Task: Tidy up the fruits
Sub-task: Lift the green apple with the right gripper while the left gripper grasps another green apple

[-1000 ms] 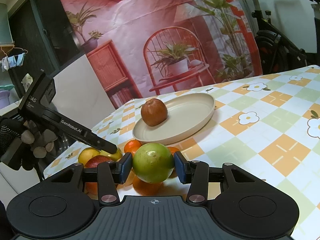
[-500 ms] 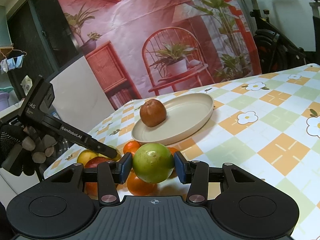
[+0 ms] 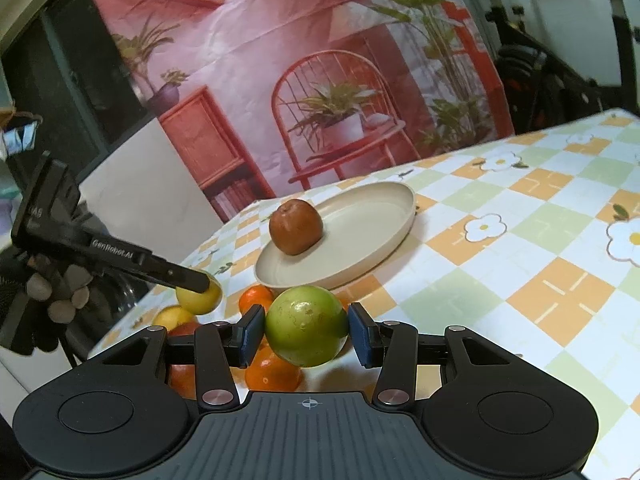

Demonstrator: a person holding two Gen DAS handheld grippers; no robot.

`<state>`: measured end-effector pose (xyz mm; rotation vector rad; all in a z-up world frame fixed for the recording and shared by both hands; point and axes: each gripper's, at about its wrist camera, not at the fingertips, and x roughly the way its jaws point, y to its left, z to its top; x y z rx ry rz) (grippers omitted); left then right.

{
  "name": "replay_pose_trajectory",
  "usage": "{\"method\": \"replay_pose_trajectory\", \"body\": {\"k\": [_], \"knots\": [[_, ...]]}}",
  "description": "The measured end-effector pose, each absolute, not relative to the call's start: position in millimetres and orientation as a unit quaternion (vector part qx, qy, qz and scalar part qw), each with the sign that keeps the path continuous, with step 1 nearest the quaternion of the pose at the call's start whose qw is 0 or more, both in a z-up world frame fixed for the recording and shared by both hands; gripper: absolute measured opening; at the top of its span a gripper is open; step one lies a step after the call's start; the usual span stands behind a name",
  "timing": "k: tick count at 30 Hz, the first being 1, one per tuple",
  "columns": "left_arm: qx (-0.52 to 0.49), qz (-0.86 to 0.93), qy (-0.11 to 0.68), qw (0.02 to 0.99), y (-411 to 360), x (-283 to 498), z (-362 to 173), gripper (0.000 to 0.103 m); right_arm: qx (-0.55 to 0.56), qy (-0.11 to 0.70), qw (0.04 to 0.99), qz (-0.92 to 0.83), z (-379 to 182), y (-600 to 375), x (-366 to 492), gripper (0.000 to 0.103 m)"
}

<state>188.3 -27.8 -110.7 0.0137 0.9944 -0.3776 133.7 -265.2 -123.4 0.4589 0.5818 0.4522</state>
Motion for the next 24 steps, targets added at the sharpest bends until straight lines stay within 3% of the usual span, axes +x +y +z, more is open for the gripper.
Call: {"method": "replay_pose_trajectory", "body": {"k": [5,24], "knots": [[0.026,-0.197,0.449,0.871,-34.2,190.4,-94.0,0.05,0.247,0.297,0.898,0.21,-121.9,-277.9,142.9,0.042],[0.025,-0.222,0.397,0.89,-53.3,227.1,-105.3,0.05,0.11,0.295,0.93,0.189,-46.7,-267.2,238.5,0.042]]}}
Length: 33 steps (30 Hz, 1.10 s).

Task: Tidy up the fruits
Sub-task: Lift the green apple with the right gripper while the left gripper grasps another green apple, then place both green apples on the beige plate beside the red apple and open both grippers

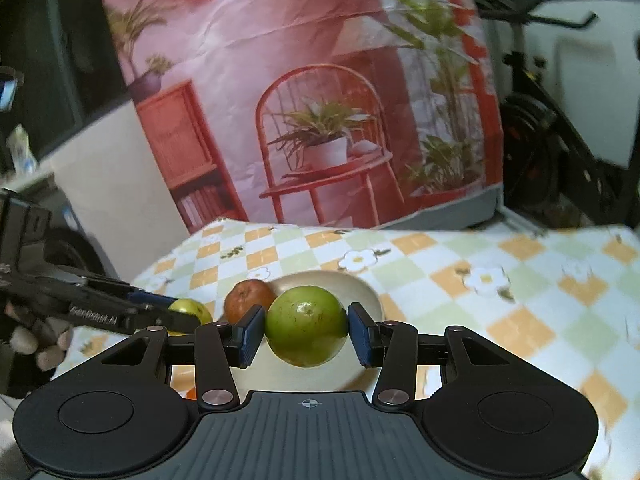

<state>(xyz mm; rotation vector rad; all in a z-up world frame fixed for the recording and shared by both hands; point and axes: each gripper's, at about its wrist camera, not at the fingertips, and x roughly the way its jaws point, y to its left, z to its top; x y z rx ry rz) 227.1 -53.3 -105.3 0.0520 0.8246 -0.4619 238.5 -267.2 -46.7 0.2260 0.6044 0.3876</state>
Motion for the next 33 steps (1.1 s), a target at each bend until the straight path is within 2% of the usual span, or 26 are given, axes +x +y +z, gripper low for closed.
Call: {"method": "replay_pose_trajectory", "body": {"k": [12,18,33], "knots": [[0.067,-0.226,0.392,0.889,-64.2,235.8,-128.7,0.05,0.022,0.357,0.916,0.18,-75.8,-205.9,351.4,0.042],[0.087,-0.234,0.393,0.885,-67.9,236.6,-132.5,0.05,0.049,0.389,0.904,0.171,-102.7,-186.5,381.9,0.042],[0.075,-0.239,0.403,0.88,-59.5,243.3,-141.0,0.05,0.083,0.411,0.898,0.136,-126.1,-179.9,404.1,0.042]]}}
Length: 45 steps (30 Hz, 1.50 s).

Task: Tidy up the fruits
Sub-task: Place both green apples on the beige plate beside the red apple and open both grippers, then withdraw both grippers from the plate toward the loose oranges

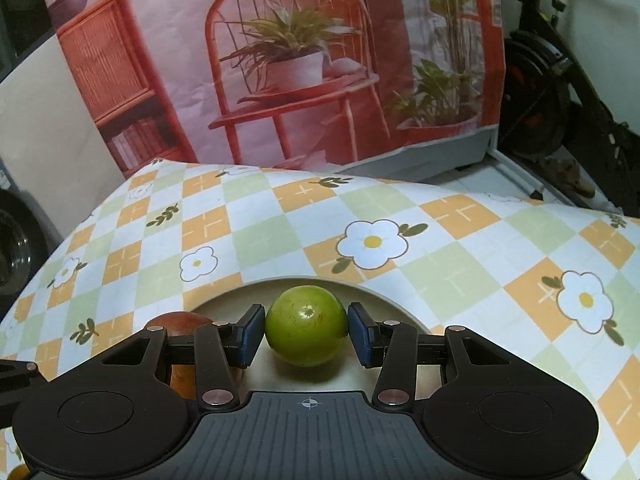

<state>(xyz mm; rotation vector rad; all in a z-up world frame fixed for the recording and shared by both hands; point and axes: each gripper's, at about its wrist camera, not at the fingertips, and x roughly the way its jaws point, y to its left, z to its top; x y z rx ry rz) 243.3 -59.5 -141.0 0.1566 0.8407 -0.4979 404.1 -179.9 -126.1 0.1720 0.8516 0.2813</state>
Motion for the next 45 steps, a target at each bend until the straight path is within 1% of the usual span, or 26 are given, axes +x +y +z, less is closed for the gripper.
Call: {"method": "replay_pose_trajectory", "body": {"k": [5,13,20,25,34,45], "knots": [[0.05,-0.235,0.413,0.878,-53.8,247.5,-140.0,0.051,0.091,0.406,0.899,0.137,-125.2,-179.0,402.8,0.043],[0.055,-0.224,0.403,0.886,-54.7,242.0,-134.6,0.051,0.077,0.392,0.905,0.146,-106.1,-181.1,394.4,0.043],[0.056,-0.209,0.385,0.897,-53.9,232.9,-119.8,0.051,0.071,0.371,0.915,0.14,-85.5,-199.4,371.9,0.043],[0.064,-0.201,0.372,0.904,-55.9,221.6,-111.5,0.051,0.058,0.35,0.927,0.12,-78.9,-216.9,343.8,0.043],[0.063,-0.177,0.359,0.914,-51.3,206.4,-98.7,0.051,0.086,0.313,0.939,0.114,-72.7,-245.8,284.2,0.043],[0.041,-0.151,0.351,0.923,-38.3,178.6,-88.0,0.051,0.106,0.27,0.949,0.122,-79.5,-250.8,209.8,0.043]]}}
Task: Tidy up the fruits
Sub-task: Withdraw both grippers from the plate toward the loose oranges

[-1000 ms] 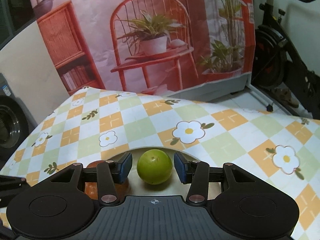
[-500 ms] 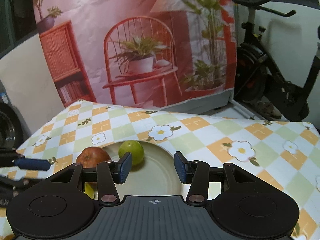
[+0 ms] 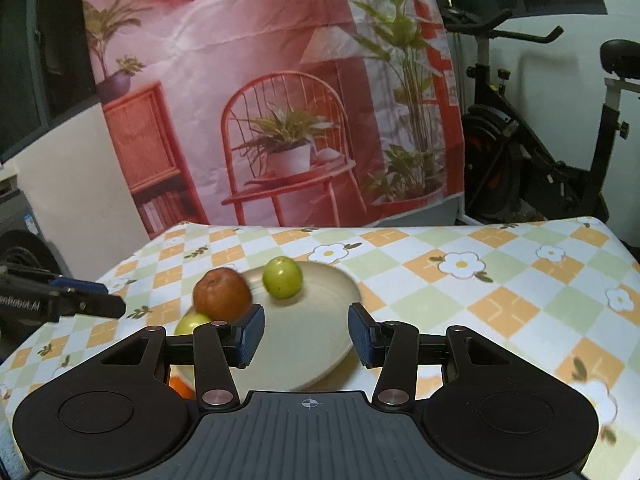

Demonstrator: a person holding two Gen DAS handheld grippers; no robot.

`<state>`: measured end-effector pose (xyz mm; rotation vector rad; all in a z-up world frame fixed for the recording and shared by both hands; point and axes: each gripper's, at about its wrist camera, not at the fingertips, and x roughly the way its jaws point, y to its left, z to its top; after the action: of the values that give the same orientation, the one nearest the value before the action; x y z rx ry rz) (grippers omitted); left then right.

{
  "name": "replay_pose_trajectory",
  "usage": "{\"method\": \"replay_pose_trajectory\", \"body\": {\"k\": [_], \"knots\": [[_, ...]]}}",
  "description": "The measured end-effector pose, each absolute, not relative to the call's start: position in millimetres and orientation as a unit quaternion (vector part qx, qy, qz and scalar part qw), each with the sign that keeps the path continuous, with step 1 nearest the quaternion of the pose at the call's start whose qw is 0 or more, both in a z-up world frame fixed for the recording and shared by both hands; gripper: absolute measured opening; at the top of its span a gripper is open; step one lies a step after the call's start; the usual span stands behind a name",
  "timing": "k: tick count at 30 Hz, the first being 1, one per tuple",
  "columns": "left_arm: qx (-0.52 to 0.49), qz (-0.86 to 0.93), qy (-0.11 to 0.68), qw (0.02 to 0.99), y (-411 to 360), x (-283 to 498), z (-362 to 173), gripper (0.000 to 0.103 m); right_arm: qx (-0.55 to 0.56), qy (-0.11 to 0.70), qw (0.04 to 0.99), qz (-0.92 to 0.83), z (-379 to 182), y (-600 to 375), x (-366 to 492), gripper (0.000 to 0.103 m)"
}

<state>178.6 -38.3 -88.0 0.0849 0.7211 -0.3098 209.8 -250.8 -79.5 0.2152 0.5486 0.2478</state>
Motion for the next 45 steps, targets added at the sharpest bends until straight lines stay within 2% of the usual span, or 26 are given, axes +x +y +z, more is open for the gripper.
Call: {"method": "replay_pose_trajectory", "body": {"k": [9,27,45], "knots": [[0.036,-0.15,0.344,0.926,-38.5,152.0,-88.5,0.051,0.102,0.25,0.954,0.13,-93.0,-235.3,161.7,0.043],[0.021,-0.129,0.34,0.931,-38.8,122.4,-104.9,0.051,0.107,0.252,0.948,0.164,-112.5,-230.2,134.7,0.043],[0.025,-0.111,0.324,0.939,-36.5,106.4,-107.4,0.051,0.044,0.303,0.919,0.248,-120.5,-203.8,133.4,0.044]]}}
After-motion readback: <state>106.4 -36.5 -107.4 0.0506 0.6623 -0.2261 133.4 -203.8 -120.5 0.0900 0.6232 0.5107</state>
